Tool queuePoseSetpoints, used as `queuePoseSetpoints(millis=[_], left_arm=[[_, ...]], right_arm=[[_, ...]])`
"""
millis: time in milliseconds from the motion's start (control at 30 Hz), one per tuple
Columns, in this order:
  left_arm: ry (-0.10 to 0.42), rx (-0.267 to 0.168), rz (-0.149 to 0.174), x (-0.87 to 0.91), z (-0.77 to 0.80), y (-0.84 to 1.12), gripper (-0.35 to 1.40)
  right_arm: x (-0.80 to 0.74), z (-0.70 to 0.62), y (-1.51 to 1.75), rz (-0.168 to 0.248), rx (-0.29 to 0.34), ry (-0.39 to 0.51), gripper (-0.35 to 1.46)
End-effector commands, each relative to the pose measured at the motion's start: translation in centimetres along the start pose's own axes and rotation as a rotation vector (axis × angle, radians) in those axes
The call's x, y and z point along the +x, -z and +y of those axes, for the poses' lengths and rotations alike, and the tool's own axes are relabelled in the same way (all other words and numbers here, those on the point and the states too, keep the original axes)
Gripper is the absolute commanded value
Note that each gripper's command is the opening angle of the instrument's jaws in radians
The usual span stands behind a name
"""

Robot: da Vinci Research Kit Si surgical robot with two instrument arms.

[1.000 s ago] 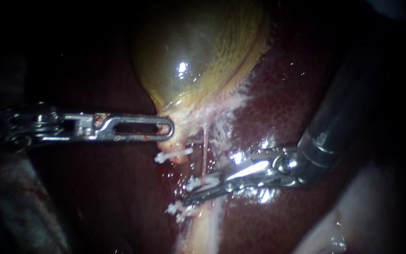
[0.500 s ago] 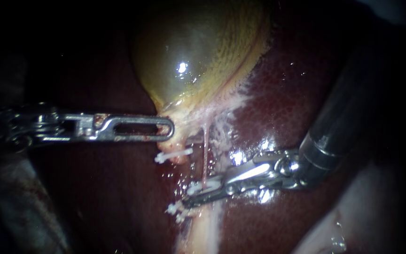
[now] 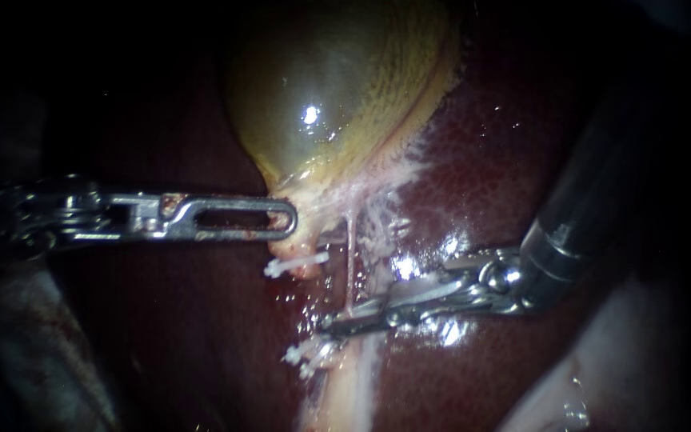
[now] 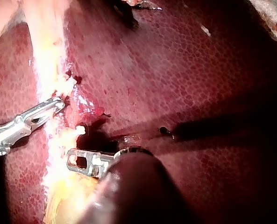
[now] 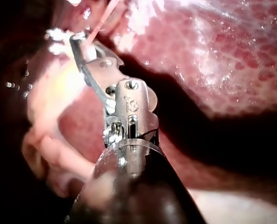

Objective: Clipping first clip right tube

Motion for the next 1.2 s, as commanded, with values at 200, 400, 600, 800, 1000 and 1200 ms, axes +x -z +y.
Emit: queuePoseSetpoints(millis=[200,400,600,800,1000,1200], left_arm=[[0.0,0.001,0.0,0.0,0.0,0.0,-0.35],[0.0,0.001,0.0,0.0,0.0,0.01,-0.35],[0.0,0.001,0.0,0.0,0.0,0.01,-0.35],[0.0,0.001,0.0,0.0,0.0,0.01,-0.35],[0.0,0.001,0.0,0.0,0.0,0.01,-0.35],[0.0,0.001,0.0,-0.01,0.0,0.01,-0.35]], right_arm=[[0.0,0.03,0.03,0.002,-0.003,0.002,-0.35],[-0.01,0.03,0.03,0.002,-0.003,0.002,-0.35],[-0.02,0.04,0.02,0.002,-0.003,0.003,-0.35],[-0.02,0.04,0.02,0.002,-0.003,0.004,-0.35],[-0.02,0.04,0.01,0.002,-0.003,0.004,-0.35],[-0.02,0.04,0.01,0.002,-0.003,0.004,-0.35]])
